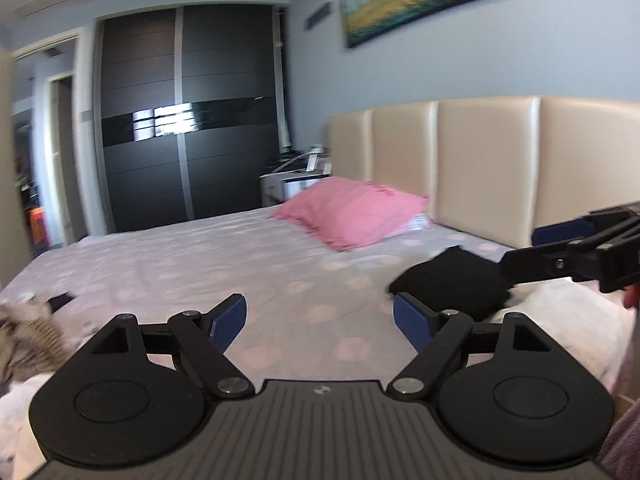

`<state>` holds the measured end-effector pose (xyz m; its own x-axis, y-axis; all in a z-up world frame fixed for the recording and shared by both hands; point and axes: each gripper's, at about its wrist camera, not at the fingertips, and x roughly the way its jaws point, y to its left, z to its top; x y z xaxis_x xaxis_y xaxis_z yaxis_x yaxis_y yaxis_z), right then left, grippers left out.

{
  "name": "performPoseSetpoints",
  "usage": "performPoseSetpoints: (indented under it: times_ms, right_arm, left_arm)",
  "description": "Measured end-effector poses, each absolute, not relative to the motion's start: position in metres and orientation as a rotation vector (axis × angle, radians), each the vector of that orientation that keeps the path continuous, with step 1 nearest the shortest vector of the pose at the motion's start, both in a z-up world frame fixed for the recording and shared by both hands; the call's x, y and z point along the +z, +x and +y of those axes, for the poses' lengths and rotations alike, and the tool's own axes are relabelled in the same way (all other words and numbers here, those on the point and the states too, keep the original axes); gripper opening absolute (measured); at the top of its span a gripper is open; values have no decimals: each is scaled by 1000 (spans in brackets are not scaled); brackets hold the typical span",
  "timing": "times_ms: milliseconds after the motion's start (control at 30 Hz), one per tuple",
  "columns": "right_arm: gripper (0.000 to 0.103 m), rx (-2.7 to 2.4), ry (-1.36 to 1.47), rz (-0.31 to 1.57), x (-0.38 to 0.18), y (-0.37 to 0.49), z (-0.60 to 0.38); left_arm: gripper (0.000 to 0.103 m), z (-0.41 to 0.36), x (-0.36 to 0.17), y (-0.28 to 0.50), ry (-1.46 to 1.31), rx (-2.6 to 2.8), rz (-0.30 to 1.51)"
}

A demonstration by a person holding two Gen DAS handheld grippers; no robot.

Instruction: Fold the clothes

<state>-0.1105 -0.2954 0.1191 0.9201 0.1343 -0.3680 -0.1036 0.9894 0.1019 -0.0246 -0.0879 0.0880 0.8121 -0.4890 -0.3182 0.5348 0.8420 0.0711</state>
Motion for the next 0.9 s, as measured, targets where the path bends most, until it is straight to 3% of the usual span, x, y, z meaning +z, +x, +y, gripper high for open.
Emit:
performPoseSetpoints:
  times_ms: [400, 900]
  right_arm:
    - [97, -41, 13, 365, 33, -94, -175]
    - [98, -68, -20, 421, -31, -66, -176]
  left_arm:
    - [81, -21, 46, -26, 61, -203, 336]
    - [81, -23, -14, -15, 108, -115, 430]
